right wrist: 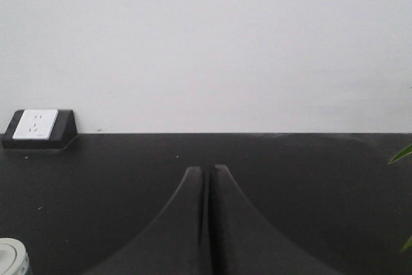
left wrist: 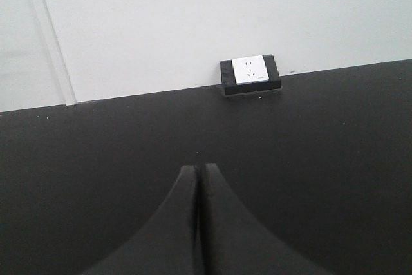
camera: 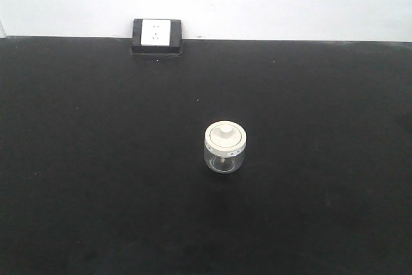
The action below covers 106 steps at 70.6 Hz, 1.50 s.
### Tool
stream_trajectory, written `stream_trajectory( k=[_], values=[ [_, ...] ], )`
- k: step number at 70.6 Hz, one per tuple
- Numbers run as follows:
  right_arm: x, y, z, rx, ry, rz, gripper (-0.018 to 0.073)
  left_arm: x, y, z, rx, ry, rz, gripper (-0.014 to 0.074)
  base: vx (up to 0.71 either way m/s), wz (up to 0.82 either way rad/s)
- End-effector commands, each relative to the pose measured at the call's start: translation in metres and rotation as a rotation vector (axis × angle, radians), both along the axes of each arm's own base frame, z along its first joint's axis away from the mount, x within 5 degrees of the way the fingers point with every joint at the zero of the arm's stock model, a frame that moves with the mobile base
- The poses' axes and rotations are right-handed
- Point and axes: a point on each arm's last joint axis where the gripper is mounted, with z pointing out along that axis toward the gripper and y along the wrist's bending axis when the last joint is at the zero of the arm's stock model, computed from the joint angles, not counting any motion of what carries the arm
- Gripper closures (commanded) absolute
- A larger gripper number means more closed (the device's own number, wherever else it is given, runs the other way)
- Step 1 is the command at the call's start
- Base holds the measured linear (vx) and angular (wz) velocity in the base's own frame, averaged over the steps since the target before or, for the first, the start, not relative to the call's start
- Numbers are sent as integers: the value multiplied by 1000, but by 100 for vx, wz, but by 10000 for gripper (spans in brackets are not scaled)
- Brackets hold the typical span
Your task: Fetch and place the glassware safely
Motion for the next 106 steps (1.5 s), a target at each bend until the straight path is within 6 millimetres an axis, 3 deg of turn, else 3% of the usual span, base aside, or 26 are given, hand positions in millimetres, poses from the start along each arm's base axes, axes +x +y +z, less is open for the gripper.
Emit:
stream_trajectory(
  k=[1, 26, 106],
  values=[
    [-15, 2, 7, -3, -80, -4, 563, 0, 0, 14, -9, -82, -4, 603, 0, 0],
    [-44, 3, -14, -17, -126, -58, 563, 0, 0, 14, -9, -82, -4, 603, 0, 0],
    [-44, 2, -17, -16, -114, -67, 563, 0, 0, 11, -8, -71, -4, 603, 0, 0]
  ],
)
